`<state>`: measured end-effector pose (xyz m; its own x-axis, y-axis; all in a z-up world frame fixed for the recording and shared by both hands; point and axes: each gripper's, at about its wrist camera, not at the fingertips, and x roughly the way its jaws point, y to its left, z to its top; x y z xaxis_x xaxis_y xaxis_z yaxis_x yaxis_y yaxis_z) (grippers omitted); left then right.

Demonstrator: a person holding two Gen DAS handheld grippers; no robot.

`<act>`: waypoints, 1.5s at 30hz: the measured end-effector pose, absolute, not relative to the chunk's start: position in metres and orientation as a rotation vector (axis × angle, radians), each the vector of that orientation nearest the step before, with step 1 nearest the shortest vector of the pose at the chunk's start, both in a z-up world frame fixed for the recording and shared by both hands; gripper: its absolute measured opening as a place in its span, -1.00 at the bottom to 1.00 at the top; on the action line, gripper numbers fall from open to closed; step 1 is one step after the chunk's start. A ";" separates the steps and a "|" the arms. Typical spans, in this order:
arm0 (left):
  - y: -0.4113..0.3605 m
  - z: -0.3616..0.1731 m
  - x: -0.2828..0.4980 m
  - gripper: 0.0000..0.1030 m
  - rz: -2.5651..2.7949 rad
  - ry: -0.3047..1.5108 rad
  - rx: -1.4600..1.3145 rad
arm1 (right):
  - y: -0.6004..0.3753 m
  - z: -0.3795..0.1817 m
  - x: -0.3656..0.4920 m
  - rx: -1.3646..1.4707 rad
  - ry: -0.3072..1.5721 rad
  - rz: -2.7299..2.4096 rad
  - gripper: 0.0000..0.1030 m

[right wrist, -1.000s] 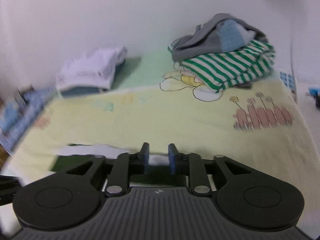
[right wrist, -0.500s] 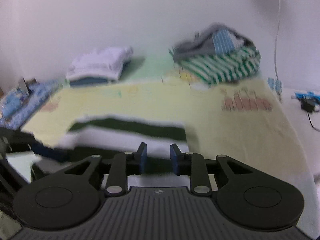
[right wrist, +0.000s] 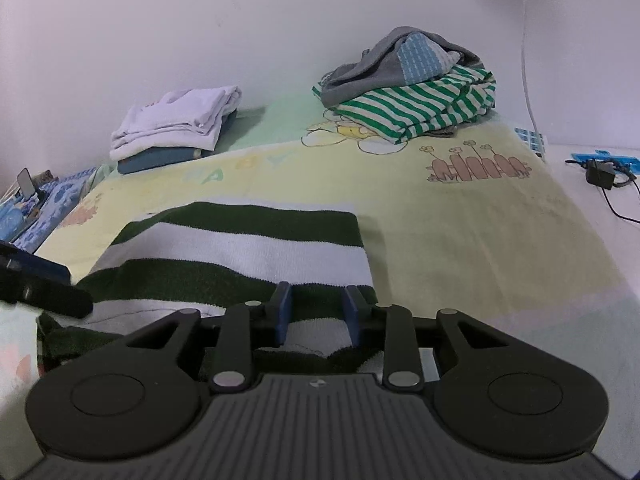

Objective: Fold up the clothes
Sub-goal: 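Push the bundle edges square with both open tools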

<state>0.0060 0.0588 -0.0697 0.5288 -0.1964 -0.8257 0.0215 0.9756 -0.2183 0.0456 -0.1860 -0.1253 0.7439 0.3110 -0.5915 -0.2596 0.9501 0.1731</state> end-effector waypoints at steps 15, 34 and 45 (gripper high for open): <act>0.026 -0.086 0.017 0.95 0.153 1.051 -0.163 | -0.204 -0.126 0.049 0.079 0.660 0.449 -0.37; 0.031 -0.100 0.016 0.99 0.110 1.039 -0.190 | -0.217 -0.131 0.060 0.168 0.722 0.444 0.05; 0.047 -0.108 0.020 0.99 0.001 1.046 -0.240 | -0.213 -0.131 0.058 0.200 0.751 0.347 0.27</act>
